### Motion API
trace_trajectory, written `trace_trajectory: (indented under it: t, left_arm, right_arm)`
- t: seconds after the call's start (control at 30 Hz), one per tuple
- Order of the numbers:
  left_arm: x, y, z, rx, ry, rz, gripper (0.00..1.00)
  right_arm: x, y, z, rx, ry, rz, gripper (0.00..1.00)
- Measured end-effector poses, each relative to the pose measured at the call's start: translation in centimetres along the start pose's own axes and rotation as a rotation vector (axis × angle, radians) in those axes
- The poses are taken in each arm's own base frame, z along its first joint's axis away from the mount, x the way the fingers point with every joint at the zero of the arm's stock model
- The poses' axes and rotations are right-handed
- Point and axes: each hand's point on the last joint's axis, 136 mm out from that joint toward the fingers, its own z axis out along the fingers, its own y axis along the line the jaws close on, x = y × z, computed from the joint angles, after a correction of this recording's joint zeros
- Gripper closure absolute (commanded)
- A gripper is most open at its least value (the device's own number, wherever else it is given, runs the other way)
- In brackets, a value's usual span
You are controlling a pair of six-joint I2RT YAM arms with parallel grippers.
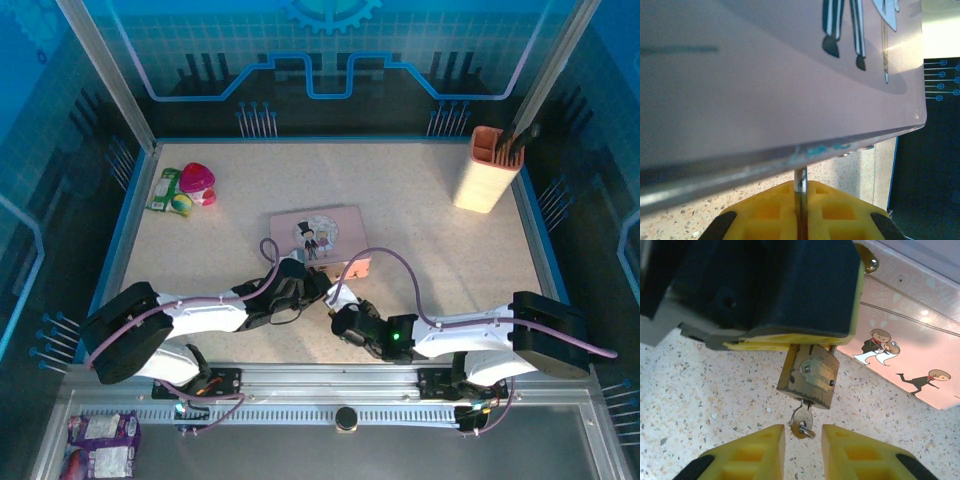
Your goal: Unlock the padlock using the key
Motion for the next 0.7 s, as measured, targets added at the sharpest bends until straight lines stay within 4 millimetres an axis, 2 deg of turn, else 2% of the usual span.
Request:
trace_trajectory:
  t: [0.13, 0.53, 0.7]
  left_arm:
    - [0.27, -0.08, 0.00, 0.002, 0.005, 0.004, 1.00]
    - [0.39, -0.19, 0.04, 0.003, -0.011, 0.010, 1.00]
    - [0.49, -0.01, 0.18, -0.002, -0.008, 0.010, 0.97]
  right_arm:
    - [-0.17, -0.27, 0.14, 0.005, -0.001, 0.021, 0.77]
    - [-0.15, 0.07, 0.53, -0.063, 0.013, 0.145, 0.96]
    - [0.10, 0.15, 0.50, -0.086, 0.015, 0.204, 1.00]
